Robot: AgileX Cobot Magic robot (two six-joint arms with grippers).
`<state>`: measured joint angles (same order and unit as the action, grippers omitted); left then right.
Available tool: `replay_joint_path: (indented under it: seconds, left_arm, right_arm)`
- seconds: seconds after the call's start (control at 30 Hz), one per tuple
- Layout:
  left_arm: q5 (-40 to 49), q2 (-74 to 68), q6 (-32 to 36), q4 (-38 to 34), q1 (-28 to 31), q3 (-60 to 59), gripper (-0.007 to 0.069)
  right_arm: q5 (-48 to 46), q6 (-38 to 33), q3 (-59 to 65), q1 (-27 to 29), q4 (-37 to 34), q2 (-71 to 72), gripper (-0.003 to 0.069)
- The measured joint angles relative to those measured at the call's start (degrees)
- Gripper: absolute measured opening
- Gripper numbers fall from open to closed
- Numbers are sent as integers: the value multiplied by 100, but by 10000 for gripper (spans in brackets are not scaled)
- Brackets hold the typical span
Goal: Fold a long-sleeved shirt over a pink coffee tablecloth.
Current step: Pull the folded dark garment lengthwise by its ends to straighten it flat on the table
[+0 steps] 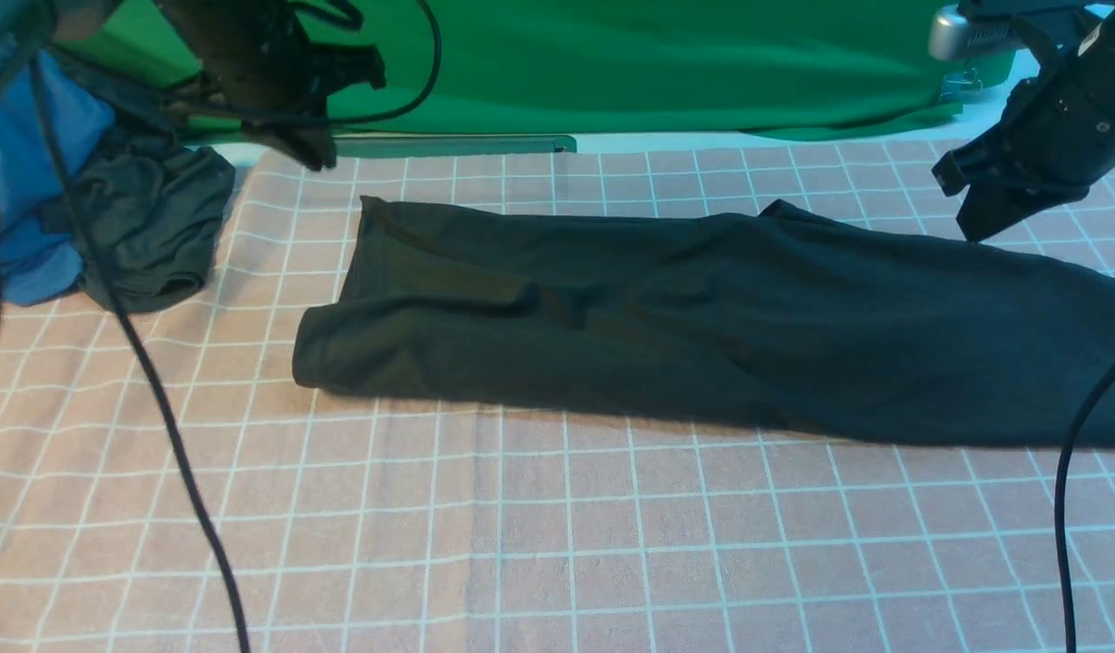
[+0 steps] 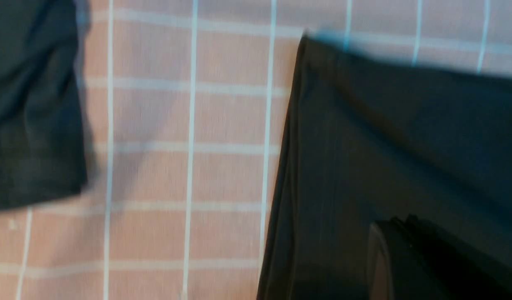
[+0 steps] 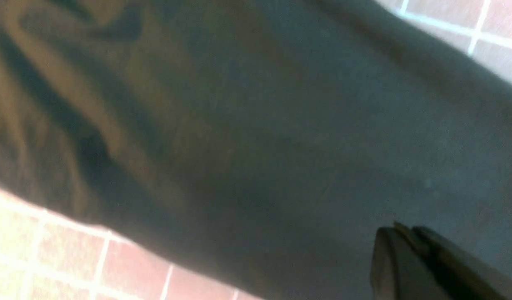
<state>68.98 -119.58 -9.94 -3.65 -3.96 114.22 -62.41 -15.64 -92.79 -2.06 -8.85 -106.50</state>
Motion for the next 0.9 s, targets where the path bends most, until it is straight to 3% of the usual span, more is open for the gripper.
replay_joint_path:
  seconds: [0.13,0.33,0.57,0.7,0.83,0.9]
  left_arm:
    - [-203,544,-45,-133,0,-1030,11]
    - [-1396,1198,33,-345,0,-2723,28]
    - [-1754,1083,33,-334,0,-2986,262]
    - [-1720,857,33,-323,0,-3000,477]
    - [-1611,682,41,-323,0,-3003,513]
    - [-1417,608,151,-363,0,-3003,433]
  right_arm:
    - [-146,-96,0,0,0,0,71]
    - [-222,-141,0,0,-37,0,71]
    - [-177,-252,0,0,-228,0,71]
    - [-171,-279,0,0,-292,0,71]
    - [-171,-279,0,0,-307,0,71]
    - [-171,-279,0,0,-312,0,71]
